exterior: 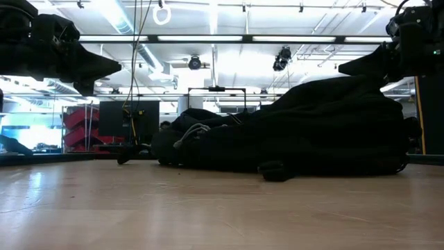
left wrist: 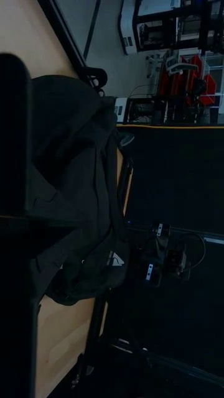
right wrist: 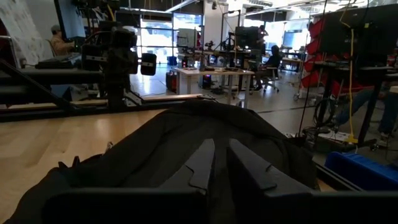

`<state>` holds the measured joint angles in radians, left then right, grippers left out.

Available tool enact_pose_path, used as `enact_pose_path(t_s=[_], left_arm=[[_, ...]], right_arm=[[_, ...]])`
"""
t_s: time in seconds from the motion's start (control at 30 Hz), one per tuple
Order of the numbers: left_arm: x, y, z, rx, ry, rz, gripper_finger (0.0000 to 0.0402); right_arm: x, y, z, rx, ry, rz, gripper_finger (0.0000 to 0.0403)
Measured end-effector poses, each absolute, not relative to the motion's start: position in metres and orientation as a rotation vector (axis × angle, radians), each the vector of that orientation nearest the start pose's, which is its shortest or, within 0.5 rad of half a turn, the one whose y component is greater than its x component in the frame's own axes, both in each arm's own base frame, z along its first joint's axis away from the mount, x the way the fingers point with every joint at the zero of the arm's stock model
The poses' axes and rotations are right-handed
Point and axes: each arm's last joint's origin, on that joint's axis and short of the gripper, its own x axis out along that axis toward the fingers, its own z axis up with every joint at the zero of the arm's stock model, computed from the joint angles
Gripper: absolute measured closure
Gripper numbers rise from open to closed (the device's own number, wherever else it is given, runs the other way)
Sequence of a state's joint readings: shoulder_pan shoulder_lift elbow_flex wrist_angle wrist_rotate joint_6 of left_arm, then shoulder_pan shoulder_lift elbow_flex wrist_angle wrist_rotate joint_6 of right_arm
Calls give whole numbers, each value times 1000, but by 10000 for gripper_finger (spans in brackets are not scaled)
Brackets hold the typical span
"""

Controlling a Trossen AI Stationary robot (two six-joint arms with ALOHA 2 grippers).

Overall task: Unpack backpack
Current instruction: Return to Home Position

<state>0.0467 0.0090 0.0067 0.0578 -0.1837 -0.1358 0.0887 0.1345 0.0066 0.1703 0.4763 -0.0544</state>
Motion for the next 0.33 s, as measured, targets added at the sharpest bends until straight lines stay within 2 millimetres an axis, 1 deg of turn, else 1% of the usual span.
enact_pose_path(t_s=[0.33], left_arm=[[97,10,171,-139,-71,226,401]], right_arm=[[103,-4,171,-42,-30,-389,392]])
